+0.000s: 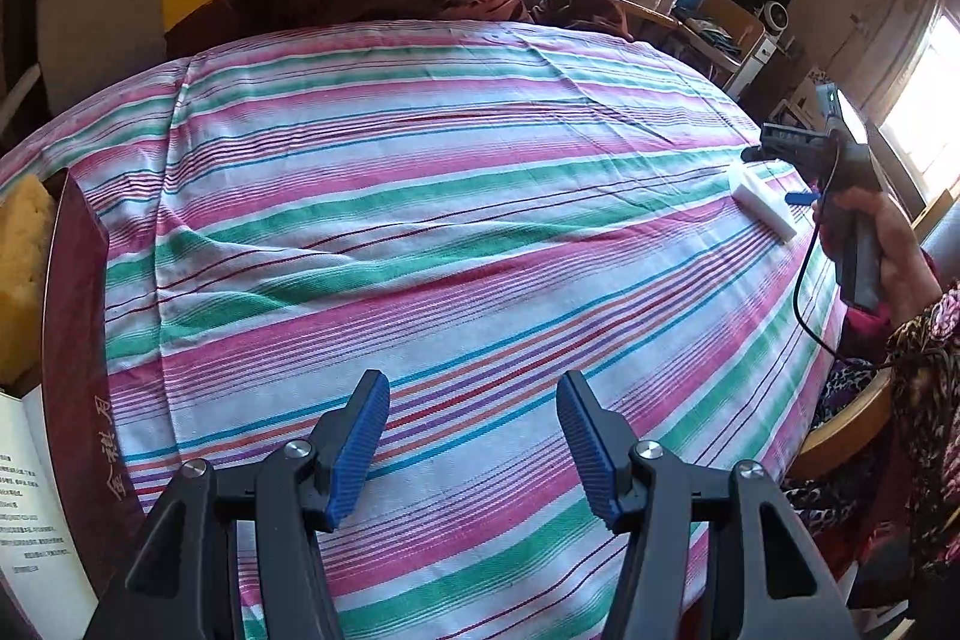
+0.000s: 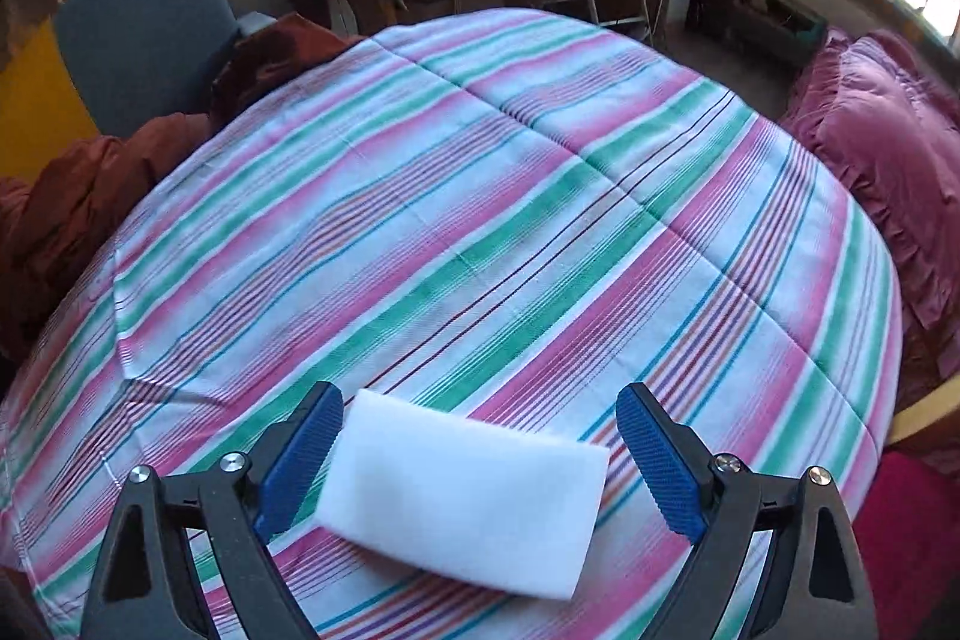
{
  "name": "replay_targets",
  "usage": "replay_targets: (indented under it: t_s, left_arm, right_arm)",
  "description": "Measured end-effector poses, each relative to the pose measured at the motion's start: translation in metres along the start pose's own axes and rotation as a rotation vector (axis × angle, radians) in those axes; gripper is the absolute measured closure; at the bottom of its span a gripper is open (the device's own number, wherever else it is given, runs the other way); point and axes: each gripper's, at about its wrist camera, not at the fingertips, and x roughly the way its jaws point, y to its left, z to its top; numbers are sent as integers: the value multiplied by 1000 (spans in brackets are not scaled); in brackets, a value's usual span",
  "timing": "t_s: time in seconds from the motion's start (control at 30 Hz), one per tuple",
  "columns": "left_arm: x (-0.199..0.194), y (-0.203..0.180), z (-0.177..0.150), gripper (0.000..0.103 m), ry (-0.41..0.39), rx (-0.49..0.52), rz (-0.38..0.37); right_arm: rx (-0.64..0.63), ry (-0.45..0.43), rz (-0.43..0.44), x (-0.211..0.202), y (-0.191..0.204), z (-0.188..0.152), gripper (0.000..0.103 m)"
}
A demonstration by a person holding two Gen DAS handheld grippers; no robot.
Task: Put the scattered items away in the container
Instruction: 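Grasp the white sponge with the right tool, then carry the white sponge over the gold tray with the right tool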
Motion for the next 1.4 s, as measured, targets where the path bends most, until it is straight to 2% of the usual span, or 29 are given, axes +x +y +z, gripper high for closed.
replay_targets:
  t_s: [0.1, 0.2, 0.3, 0.43, 0.47, 0.6, 0.67, 0.83, 0.87, 0.9, 0.93, 0.97, 1.2, 1.4]
  left_arm:
    - [2, 0, 0, 44, 9, -3, -11]
    - [2, -2, -2, 44, 11, -1, -21]
    - [0, -3, -4, 44, 11, -6, -39]
    - [-4, -7, -6, 44, -6, 6, -33]
    - [-5, -7, -6, 44, -13, 5, -29]
    - [-5, -4, -6, 44, -22, 5, -3]
    - [-4, -1, -7, 44, -19, 2, 12]
    - [-4, 2, -9, 44, -9, -1, 14]
    - [-3, 2, -9, 44, -6, 0, 14]
    - [-3, 2, -10, 44, -4, -2, 13]
    - [-2, 2, -10, 44, -3, -4, 12]
    - [-1, 2, -10, 44, -1, -5, 11]
    - [3, 3, -15, 44, 16, -3, 2]
    - [-9, 6, -22, 44, -7, -3, -3]
  right_arm:
    - [35, 32, 53, 4, -3, -8, 10]
    - [-14, 30, 57, -5, 6, -23, 11]
    - [-62, 47, 124, -18, 22, -46, 11]
    - [-151, 83, 261, -42, 49, -77, 12]
    - [-181, 67, 255, -50, 55, -83, 12]
    - [-344, -84, 121, -71, 80, -95, 8]
    - [-411, -80, 97, -63, 91, -97, 7]
    - [-467, -18, 34, -35, 82, -97, 7]
    - [-470, 1, 33, -29, 82, -96, 7]
    - [-463, 21, 32, -23, 80, -96, 13]
    - [-445, 36, 54, -20, 76, -96, 24]
    - [-412, 41, 98, -20, 72, -96, 28]
    - [-375, 44, 123, -37, 72, -119, 31]
    - [-337, 60, 268, -65, 98, -163, 30]
